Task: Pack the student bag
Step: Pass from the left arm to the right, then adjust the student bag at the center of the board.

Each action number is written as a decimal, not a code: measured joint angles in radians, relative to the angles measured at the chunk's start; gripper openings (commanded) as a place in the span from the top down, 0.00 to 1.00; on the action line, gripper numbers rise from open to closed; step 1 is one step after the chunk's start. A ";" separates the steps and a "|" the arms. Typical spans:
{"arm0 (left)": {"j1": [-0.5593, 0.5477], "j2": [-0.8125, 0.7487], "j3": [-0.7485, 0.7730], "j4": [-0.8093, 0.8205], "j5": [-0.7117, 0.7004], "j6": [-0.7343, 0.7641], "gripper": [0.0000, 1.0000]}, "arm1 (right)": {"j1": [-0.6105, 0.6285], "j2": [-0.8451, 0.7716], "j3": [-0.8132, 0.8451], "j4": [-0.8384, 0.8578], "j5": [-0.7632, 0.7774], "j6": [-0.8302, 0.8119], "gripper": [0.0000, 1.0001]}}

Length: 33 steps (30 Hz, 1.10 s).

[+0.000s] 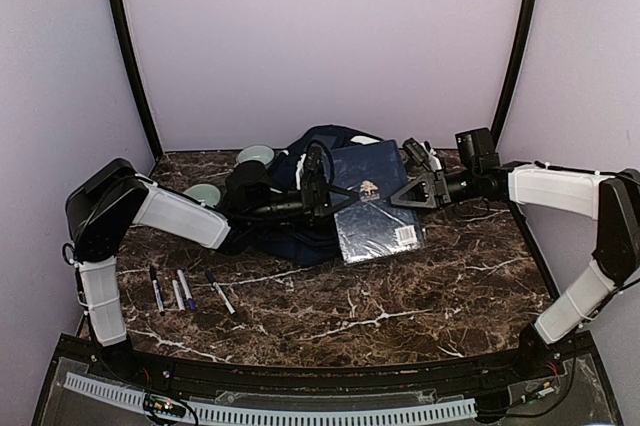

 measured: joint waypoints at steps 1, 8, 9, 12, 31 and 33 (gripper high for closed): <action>0.000 0.002 0.000 0.010 -0.005 -0.007 1.00 | 0.000 0.000 -0.002 0.008 -0.006 0.005 0.42; 0.001 0.009 -0.003 0.030 -0.016 -0.025 1.00 | 0.002 0.000 -0.029 0.040 -0.031 0.027 0.69; 0.001 0.009 -0.003 0.033 -0.015 -0.025 1.00 | 0.002 0.000 -0.032 0.042 -0.034 0.033 0.73; 0.001 0.009 -0.003 0.045 -0.006 -0.023 1.00 | 0.002 0.000 -0.036 0.050 -0.040 0.049 0.83; 0.161 -0.038 0.237 -0.766 -0.061 0.452 0.55 | -0.254 -0.003 -0.033 -0.113 0.135 -0.077 1.00; 0.156 -0.052 0.320 -0.943 -0.122 0.584 0.55 | -0.271 -0.021 -0.048 -0.117 0.178 -0.101 1.00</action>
